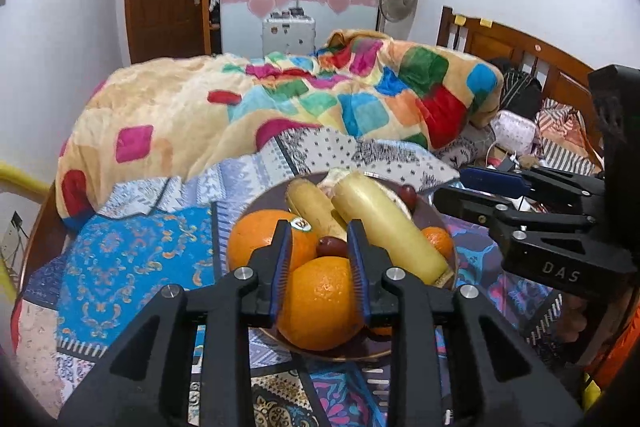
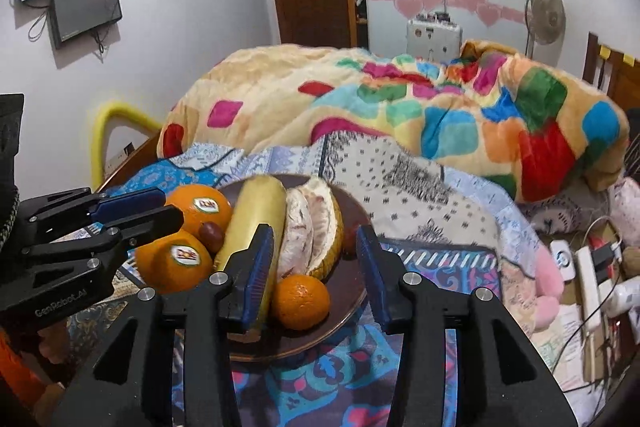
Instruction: Organize fruits
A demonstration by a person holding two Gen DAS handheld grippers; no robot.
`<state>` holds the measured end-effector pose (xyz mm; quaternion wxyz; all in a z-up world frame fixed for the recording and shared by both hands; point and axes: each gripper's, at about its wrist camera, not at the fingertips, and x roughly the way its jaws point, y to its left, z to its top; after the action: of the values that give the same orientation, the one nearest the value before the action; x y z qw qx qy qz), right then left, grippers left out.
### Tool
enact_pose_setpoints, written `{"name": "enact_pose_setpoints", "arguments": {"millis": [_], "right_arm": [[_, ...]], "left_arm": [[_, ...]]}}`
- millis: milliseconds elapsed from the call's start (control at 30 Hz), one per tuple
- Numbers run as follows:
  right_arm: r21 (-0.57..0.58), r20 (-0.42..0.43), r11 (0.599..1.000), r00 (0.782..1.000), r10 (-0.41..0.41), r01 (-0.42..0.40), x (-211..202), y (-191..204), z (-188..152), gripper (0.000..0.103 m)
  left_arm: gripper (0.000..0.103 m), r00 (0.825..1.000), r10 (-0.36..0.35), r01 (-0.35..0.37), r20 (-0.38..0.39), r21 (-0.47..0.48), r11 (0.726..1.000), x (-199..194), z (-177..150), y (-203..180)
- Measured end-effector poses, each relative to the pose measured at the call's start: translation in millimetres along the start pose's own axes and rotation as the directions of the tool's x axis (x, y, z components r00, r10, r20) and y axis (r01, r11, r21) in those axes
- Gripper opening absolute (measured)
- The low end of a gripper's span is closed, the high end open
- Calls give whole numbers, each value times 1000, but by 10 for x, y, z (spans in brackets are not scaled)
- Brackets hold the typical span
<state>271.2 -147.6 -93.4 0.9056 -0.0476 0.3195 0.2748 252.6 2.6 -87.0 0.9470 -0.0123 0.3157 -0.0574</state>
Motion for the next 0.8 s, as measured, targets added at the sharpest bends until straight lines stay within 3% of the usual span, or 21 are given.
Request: {"name": "enact_pose_setpoints", "arguments": {"millis": [267, 467, 567, 700, 800], "right_arm": [[-25, 136, 1000, 991, -15, 18, -707, 178, 100, 40], [-26, 286, 999, 958, -28, 37, -1473, 411, 68, 40], [-40, 364, 998, 930, -39, 57, -1842, 580, 3, 41], [-45, 457, 995, 888, -60, 91, -2229, 794, -119, 56], [-28, 514, 993, 853, -87, 118, -2451, 920, -243, 62]], "left_arm": [[28, 987, 43, -44, 154, 7, 999, -817, 53, -132], [32, 960, 47, -50, 274, 4, 999, -1546, -1, -283], [45, 943, 54, -54, 330, -8, 998, -1893, -61, -364], [61, 920, 64, -62, 387, -18, 998, -2270, -160, -456], [75, 906, 75, -71, 417, -24, 997, -2498, -262, -497]]}}
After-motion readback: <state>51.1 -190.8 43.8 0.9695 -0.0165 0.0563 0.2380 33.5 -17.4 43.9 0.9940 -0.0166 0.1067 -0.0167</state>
